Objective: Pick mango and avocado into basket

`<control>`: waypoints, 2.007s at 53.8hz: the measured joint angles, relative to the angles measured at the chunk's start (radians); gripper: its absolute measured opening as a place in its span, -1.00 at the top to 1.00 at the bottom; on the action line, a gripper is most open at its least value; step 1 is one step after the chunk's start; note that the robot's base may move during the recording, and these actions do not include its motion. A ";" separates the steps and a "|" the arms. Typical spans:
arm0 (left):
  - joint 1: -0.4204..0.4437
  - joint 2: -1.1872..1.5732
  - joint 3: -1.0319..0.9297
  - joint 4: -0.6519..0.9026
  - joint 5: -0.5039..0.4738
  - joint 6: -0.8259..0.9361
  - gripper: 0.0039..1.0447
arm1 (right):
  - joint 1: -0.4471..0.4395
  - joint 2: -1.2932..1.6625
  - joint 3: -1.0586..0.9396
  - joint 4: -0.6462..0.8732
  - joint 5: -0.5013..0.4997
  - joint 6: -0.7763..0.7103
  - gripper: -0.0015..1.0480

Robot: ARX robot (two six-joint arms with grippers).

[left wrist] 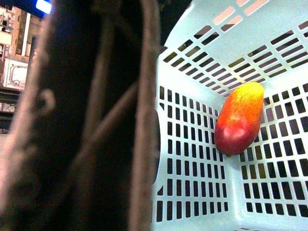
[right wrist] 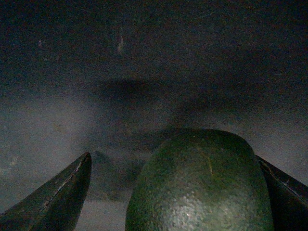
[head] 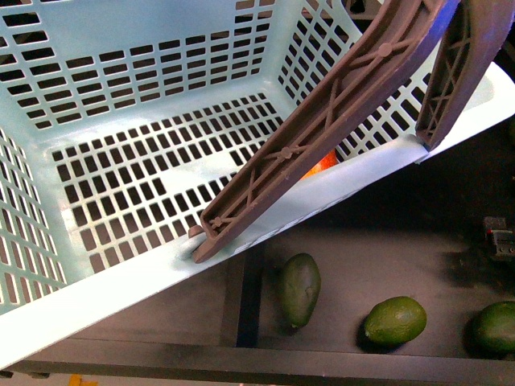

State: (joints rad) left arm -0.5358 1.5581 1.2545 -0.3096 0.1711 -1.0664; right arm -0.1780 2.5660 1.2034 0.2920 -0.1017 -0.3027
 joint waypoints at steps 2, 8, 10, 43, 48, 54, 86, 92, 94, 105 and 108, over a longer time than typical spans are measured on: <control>0.000 0.000 0.000 0.000 0.000 0.000 0.93 | 0.001 0.002 0.002 0.000 0.000 0.001 -0.82; 0.000 0.000 0.000 0.000 0.000 0.000 0.93 | 0.002 0.009 0.005 -0.005 -0.001 0.004 -0.52; 0.000 0.000 0.000 0.000 0.000 0.000 0.93 | 0.001 0.010 0.005 -0.006 -0.001 0.005 -0.42; 0.000 0.000 0.000 0.000 0.001 0.000 0.93 | -0.046 -0.202 -0.187 0.099 -0.121 0.024 -0.03; 0.000 0.000 0.000 0.000 0.001 0.000 0.93 | -0.065 -0.314 -0.257 0.124 -0.155 0.019 -0.03; 0.000 0.000 0.000 0.000 0.001 0.000 0.93 | -0.088 -0.431 -0.333 0.129 -0.186 0.009 -0.03; 0.000 0.000 0.000 0.000 0.001 0.000 0.93 | -0.022 -1.177 -0.555 -0.016 -0.295 0.049 -0.03; 0.000 0.000 0.000 0.000 0.001 0.000 0.93 | 0.089 -1.227 -0.532 -0.012 -0.264 0.101 -0.03; 0.000 0.000 0.000 0.000 0.000 0.000 0.93 | 0.129 -1.233 -0.525 -0.005 -0.250 0.118 -0.03; 0.000 0.000 0.000 0.000 -0.001 0.000 0.93 | 0.312 -1.217 -0.468 0.050 -0.201 0.181 -0.03; 0.000 0.000 0.000 0.000 0.001 0.000 0.93 | 0.376 -1.181 -0.430 0.074 -0.175 0.197 -0.03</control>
State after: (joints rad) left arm -0.5358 1.5581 1.2545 -0.3096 0.1719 -1.0668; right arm 0.1978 1.3846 0.7734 0.3660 -0.2768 -0.1055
